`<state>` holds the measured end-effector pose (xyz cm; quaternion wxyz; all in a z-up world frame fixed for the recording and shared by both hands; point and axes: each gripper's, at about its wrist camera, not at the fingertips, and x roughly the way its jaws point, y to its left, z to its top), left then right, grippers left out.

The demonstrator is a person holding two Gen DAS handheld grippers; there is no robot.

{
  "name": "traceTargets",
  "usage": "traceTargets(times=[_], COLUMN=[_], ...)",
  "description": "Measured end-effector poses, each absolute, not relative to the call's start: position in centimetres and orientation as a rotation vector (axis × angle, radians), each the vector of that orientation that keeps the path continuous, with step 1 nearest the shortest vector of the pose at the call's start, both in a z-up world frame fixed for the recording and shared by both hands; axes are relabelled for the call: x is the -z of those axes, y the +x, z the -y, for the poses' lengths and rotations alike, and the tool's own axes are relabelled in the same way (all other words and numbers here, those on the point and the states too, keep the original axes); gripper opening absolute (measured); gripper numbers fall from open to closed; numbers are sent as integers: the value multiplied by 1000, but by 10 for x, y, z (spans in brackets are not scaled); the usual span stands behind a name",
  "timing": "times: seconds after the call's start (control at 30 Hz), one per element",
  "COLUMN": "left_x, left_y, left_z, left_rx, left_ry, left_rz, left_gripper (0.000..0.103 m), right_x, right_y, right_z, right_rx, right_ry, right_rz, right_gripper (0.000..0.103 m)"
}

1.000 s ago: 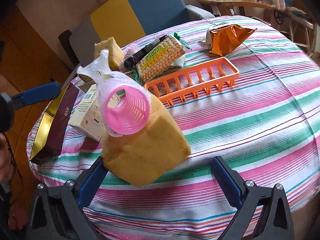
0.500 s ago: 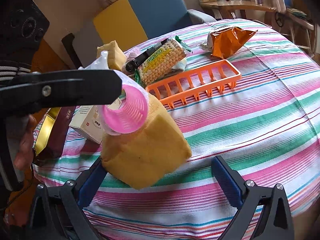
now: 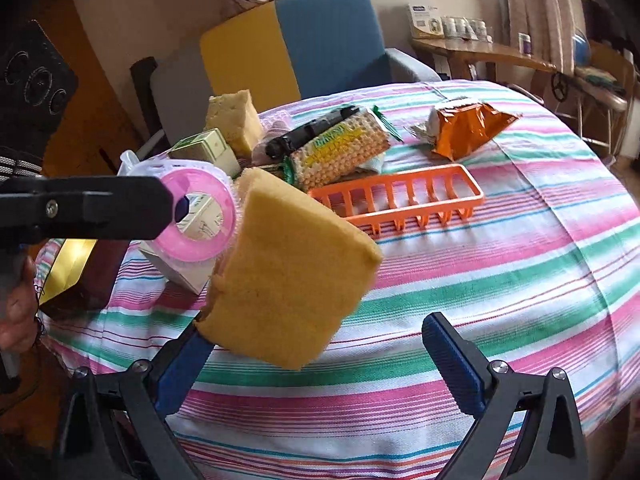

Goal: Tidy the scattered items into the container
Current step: 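Grasp the yellow sponge with the right tool while the left tool holds the roller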

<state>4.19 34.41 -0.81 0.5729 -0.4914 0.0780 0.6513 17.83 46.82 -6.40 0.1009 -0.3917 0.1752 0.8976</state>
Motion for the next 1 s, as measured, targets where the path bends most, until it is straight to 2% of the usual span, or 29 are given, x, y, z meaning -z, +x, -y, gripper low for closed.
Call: traceTargets(times=[0.3,0.53,0.73,0.83,0.97,1.0], left_x=[48,61,61,63,71,73], left_y=[49,61,72,70,62,60], left_z=[-272,-260,-261,-256,-245,-242], left_rx=[-1588,-1621,-1644,-1651,-1680,-1691], left_ry=[-1248,-1244,-1193,-1192,-1223,-1232], left_rz=[-105,-131,-189,-179,-164,-161], left_gripper=[65,66,66,66,65,65], right_x=[69,44,32,43,62,64], right_y=[185,190,157,138,128,129], right_z=[-452,-455,-427,-415,-405,-406], right_rx=[-2691,-2736,-2770,-2751,-2686,-2683], right_ry=[-1348,-1228,-1256,-1321,-1419,-1407], right_rz=[-582,-831,-799,-829,-774,-789], right_gripper=[103,103,103,103,102,95])
